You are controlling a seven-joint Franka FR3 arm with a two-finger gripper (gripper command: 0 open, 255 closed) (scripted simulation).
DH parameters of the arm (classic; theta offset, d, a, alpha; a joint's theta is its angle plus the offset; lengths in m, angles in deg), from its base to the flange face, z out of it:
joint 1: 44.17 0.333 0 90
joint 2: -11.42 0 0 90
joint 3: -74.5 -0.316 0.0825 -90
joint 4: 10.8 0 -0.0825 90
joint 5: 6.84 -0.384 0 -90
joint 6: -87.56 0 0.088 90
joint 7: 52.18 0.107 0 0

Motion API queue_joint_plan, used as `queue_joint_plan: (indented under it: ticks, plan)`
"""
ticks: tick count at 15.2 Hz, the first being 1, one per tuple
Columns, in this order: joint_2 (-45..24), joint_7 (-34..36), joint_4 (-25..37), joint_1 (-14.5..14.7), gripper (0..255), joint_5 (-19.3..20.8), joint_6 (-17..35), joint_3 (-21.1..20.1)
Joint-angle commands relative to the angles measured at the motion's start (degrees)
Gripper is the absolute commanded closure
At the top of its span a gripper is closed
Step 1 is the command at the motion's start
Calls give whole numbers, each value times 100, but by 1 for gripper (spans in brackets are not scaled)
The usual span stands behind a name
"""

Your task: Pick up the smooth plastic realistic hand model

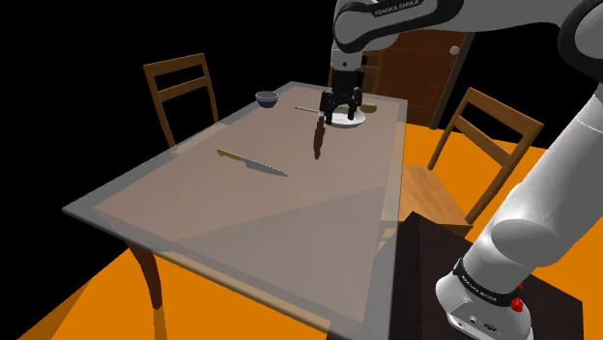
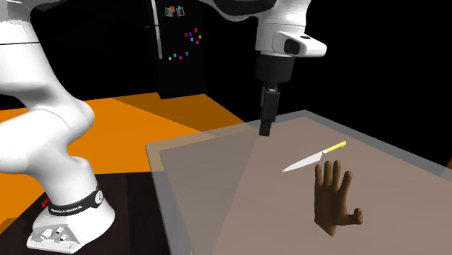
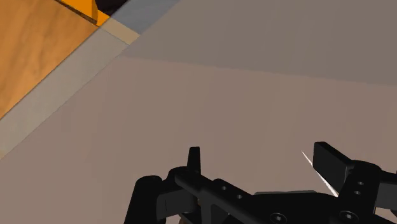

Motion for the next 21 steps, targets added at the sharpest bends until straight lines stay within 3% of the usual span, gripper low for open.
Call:
queue_joint_plan:
  ticks: [1,11,18,21]
  plan:
    - [-449,154,385,-50,0,60,43,40]
    - [-2670,807,2709,-266,0,216,-177,330]
    - [-4593,1154,5303,-541,0,172,-934,549]
    - [-4582,1168,5054,-536,0,175,-696,545]
